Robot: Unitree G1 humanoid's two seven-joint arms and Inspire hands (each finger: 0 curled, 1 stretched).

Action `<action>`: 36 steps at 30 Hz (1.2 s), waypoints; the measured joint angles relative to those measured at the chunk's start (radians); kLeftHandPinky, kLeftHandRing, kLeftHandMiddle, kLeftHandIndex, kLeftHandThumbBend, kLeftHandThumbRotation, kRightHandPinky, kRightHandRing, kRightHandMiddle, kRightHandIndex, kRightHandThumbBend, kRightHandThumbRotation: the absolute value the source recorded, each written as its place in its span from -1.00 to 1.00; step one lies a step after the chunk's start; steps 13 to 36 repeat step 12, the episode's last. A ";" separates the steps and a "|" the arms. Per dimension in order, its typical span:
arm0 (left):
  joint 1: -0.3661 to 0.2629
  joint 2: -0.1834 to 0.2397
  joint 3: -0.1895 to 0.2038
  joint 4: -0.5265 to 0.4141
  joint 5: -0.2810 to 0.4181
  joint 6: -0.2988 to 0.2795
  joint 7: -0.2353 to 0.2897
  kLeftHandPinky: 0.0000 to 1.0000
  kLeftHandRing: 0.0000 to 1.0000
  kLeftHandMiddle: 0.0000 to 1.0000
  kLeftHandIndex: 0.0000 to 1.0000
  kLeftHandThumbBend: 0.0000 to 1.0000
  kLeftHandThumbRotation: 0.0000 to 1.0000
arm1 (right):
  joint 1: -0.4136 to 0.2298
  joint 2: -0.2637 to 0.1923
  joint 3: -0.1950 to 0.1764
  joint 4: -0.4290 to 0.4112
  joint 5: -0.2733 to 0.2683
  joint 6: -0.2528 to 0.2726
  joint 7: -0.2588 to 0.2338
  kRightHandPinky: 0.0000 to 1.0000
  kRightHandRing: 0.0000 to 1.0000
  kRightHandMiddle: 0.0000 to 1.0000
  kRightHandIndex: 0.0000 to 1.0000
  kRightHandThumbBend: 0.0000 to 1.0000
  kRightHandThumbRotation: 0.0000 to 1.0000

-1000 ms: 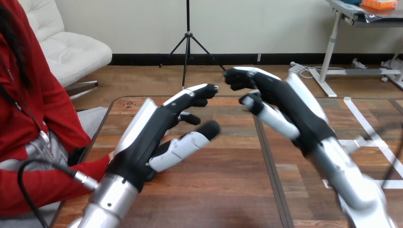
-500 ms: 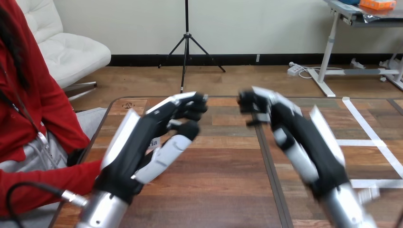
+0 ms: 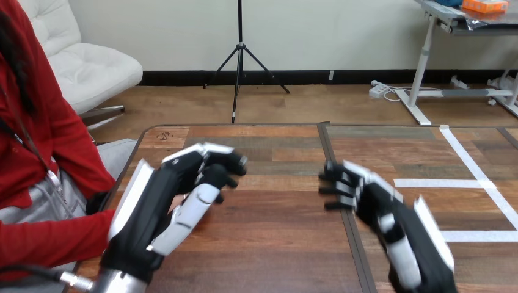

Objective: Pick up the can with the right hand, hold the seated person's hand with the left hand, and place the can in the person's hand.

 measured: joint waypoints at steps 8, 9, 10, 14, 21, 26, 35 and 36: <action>0.040 0.000 0.008 0.000 -0.056 -0.001 -0.025 -0.13 0.11 0.21 0.17 -0.25 0.77 | 0.053 0.028 0.007 0.022 0.014 -0.036 0.015 0.40 0.52 0.60 0.61 0.72 1.00; 0.044 0.000 0.010 0.000 -0.063 -0.001 -0.028 -0.13 0.11 0.21 0.17 -0.26 0.76 | 0.058 0.031 0.008 0.024 0.016 -0.040 0.018 0.40 0.52 0.60 0.61 0.71 1.00; 0.047 0.000 0.011 0.000 -0.070 -0.001 -0.030 -0.13 0.11 0.21 0.17 -0.27 0.75 | 0.062 0.034 0.009 0.026 0.019 -0.044 0.021 0.41 0.52 0.60 0.61 0.70 1.00; 0.053 0.000 0.013 0.000 -0.082 -0.001 -0.033 -0.12 0.11 0.22 0.17 -0.28 0.75 | 0.068 0.041 0.009 0.031 0.023 -0.052 0.025 0.41 0.53 0.60 0.61 0.69 1.00; 0.053 0.000 0.013 0.000 -0.082 -0.001 -0.033 -0.12 0.11 0.22 0.17 -0.28 0.75 | 0.068 0.041 0.009 0.031 0.023 -0.052 0.025 0.41 0.53 0.60 0.61 0.69 1.00; 0.053 0.000 0.013 0.000 -0.082 -0.001 -0.033 -0.12 0.11 0.22 0.17 -0.28 0.75 | 0.068 0.041 0.009 0.031 0.023 -0.052 0.025 0.41 0.53 0.60 0.61 0.69 1.00; 0.053 0.000 0.013 0.000 -0.082 -0.001 -0.033 -0.12 0.11 0.22 0.17 -0.28 0.75 | 0.068 0.041 0.009 0.031 0.023 -0.052 0.025 0.41 0.53 0.60 0.61 0.69 1.00; 0.053 0.000 0.013 0.000 -0.082 -0.001 -0.033 -0.12 0.11 0.22 0.17 -0.28 0.75 | 0.068 0.041 0.009 0.031 0.023 -0.052 0.025 0.41 0.53 0.60 0.61 0.69 1.00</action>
